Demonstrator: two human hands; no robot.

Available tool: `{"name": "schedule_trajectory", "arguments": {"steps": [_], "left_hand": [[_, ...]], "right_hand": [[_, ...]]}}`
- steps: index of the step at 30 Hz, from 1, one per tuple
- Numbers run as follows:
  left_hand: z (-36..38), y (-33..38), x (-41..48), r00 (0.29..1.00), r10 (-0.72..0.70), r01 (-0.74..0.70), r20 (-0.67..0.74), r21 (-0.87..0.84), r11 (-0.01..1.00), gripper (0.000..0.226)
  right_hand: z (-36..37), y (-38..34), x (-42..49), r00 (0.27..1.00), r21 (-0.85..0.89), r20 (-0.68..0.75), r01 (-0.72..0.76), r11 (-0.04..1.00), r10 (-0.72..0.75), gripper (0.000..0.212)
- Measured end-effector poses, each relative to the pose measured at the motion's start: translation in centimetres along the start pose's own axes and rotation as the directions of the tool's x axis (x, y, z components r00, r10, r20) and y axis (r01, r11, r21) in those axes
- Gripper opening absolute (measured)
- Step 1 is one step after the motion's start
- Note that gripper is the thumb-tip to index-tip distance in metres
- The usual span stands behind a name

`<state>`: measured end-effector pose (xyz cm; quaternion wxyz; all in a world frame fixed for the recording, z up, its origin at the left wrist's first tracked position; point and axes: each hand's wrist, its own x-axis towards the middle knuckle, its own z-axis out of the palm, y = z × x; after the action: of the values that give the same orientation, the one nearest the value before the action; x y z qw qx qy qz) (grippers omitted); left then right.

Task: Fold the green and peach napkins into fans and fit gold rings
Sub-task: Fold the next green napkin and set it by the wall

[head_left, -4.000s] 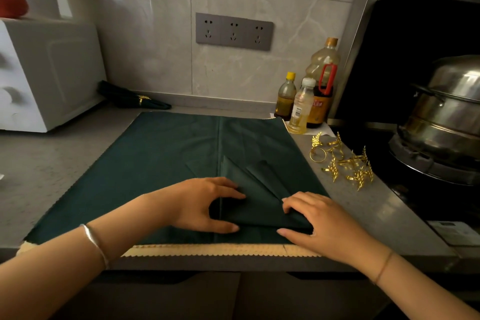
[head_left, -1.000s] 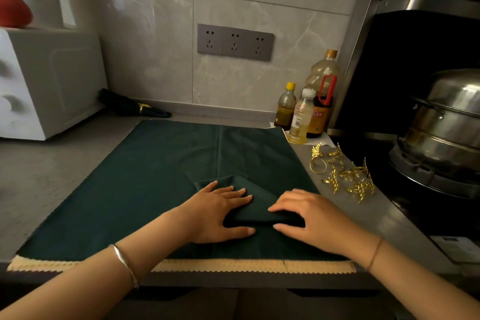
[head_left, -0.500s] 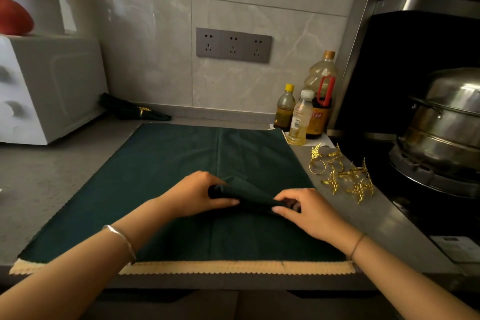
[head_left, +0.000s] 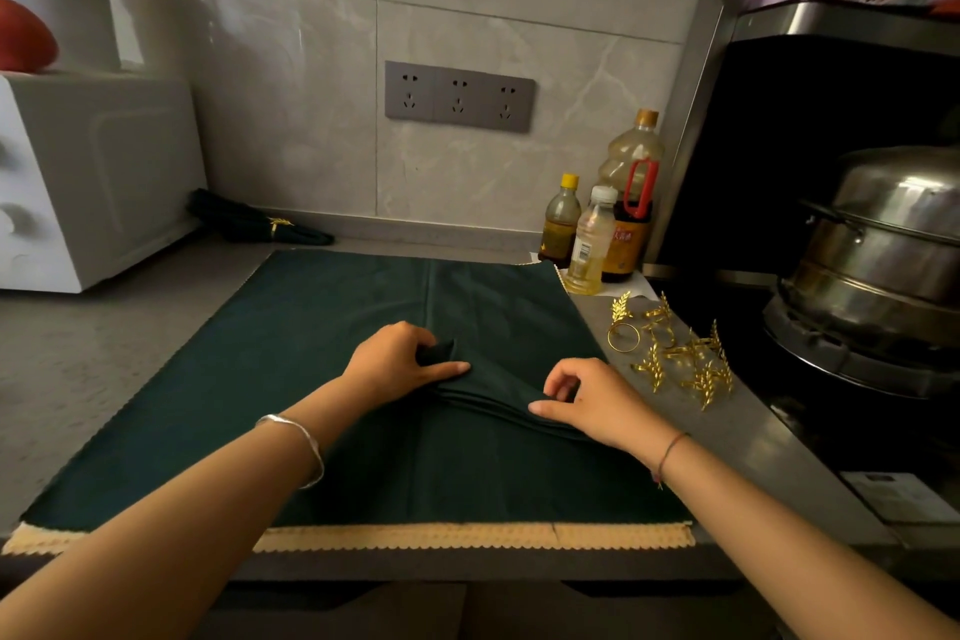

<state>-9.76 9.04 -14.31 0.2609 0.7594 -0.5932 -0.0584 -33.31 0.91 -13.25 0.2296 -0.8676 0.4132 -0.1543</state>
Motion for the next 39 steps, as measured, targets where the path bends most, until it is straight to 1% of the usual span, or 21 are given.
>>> {"name": "schedule_trajectory", "arguments": {"steps": [2, 3, 4, 6, 7, 8, 10, 11, 13, 16, 19, 21, 23, 25, 26, 27, 30, 32, 35, 37, 39], "left_hand": [[-0.1, 0.1, -0.2, 0.996, 0.03, -0.019, -0.089, 0.121, 0.992, 0.041], [-0.1, 0.3, -0.3, 0.984, 0.116, -0.09, -0.134, 0.186, 0.978, 0.036], [-0.2, 0.6, -0.4, 0.959, 0.238, -0.199, -0.15, 0.238, 0.951, 0.032], [-0.3, 1.5, -0.6, 0.87, 0.481, -0.442, -0.113, 0.254, 0.86, 0.028], [-0.3, 2.0, -0.8, 0.829, 0.554, -0.527, -0.07, 0.232, 0.818, 0.03], [-0.1, 2.5, -1.0, 0.811, 0.585, -0.57, -0.014, 0.209, 0.795, 0.034], [0.3, 3.6, -1.4, 0.814, 0.571, -0.58, 0.103, 0.202, 0.789, 0.045], [0.7, 3.9, -1.4, 0.818, 0.558, -0.575, 0.137, 0.222, 0.788, 0.052], [1.2, 4.3, -1.4, 0.812, 0.571, -0.582, 0.121, 0.245, 0.776, 0.059], [1.8, 4.7, -1.1, 0.799, 0.6, -0.591, 0.053, 0.26, 0.764, 0.053], [2.7, 5.4, -0.9, 0.774, 0.631, -0.614, 0.051, 0.303, 0.729, 0.046], [2.9, 5.9, -0.7, 0.774, 0.628, -0.617, 0.082, 0.324, 0.718, 0.043], [2.7, 6.3, -0.4, 0.786, 0.606, -0.603, 0.12, 0.36, 0.712, 0.042], [2.5, 6.9, -0.1, 0.796, 0.585, -0.59, 0.154, 0.416, 0.692, 0.041], [2.4, 7.1, 0.0, 0.799, 0.577, -0.583, 0.168, 0.449, 0.677, 0.04], [2.2, 7.3, 0.1, 0.804, 0.568, -0.574, 0.176, 0.479, 0.664, 0.039], [1.8, 7.5, 0.5, 0.831, 0.527, -0.531, 0.177, 0.533, 0.659, 0.038], [1.6, 7.4, 0.5, 0.847, 0.507, -0.504, 0.16, 0.548, 0.668, 0.037], [1.1, 7.2, 0.3, 0.863, 0.488, -0.471, 0.128, 0.555, 0.686, 0.037], [0.7, 6.9, 0.1, 0.872, 0.478, -0.451, 0.107, 0.556, 0.698, 0.037], [0.2, 6.3, -0.2, 0.886, 0.455, -0.422, 0.083, 0.548, 0.722, 0.036]], "right_hand": [[0.0, -0.3, -0.1, 1.0, -0.064, 0.01, -0.016, 0.998, 0.017, 0.026], [-0.1, -0.4, -0.1, 0.999, -0.088, 0.016, -0.034, 0.996, 0.036, 0.028], [-0.1, -0.5, -0.1, 0.998, -0.113, 0.02, -0.053, 0.992, 0.056, 0.03], [-0.2, -0.5, 0.1, 0.996, -0.13, 0.024, -0.087, 0.988, 0.091, 0.034], [-0.2, -0.3, 0.2, 0.995, -0.12, 0.014, -0.1, 0.988, 0.102, 0.035], [0.0, -0.2, 0.3, 0.995, -0.103, 0.0, -0.104, 0.989, 0.104, 0.037], [0.3, 0.1, 0.2, 0.995, -0.023, -0.011, -0.097, 0.995, 0.096, 0.037], [0.3, 0.2, 0.0, 0.995, 0.054, -0.005, -0.094, 0.994, 0.095, 0.037], [-0.1, 0.3, -0.5, 0.992, 0.228, 0.007, -0.125, 0.966, 0.126, 0.037], [-1.4, 1.0, -1.1, 0.973, 0.416, 0.044, -0.222, 0.882, 0.225, 0.036], [-1.9, 2.0, -1.5, 0.963, 0.468, 0.089, -0.267, 0.843, 0.255, 0.035], [-2.1, 2.9, -1.5, 0.966, 0.449, 0.003, -0.233, 0.863, 0.259, 0.033], [-2.7, 4.3, -1.6, 0.946, 0.417, -0.199, -0.154, 0.896, 0.256, 0.024], [-3.5, 6.0, -1.7, 0.881, 0.279, -0.426, -0.091, 0.956, 0.208, 0.018], [-3.8, 6.8, -1.7, 0.855, 0.177, -0.49, -0.091, 0.98, 0.168, 0.018], [-4.1, 7.4, -1.6, 0.847, 0.087, -0.515, -0.106, 0.991, 0.136, 0.02], [-4.2, 8.5, -0.8, 0.876, -0.069, -0.461, -0.197, 0.978, 0.144, 0.037], [-4.0, 8.6, -0.1, 0.883, -0.088, -0.434, -0.237, 0.968, 0.176, 0.038], [-3.7, 8.5, 0.7, 0.892, -0.088, -0.414, -0.239, 0.967, 0.183, 0.026], [-3.6, 8.5, 0.8, 0.905, -0.137, -0.405, -0.203, 0.97, 0.132, 0.013], [-3.5, 8.6, 0.8, 0.919, -0.184, -0.39, -0.133, 0.974, 0.052, 0.009]]}}
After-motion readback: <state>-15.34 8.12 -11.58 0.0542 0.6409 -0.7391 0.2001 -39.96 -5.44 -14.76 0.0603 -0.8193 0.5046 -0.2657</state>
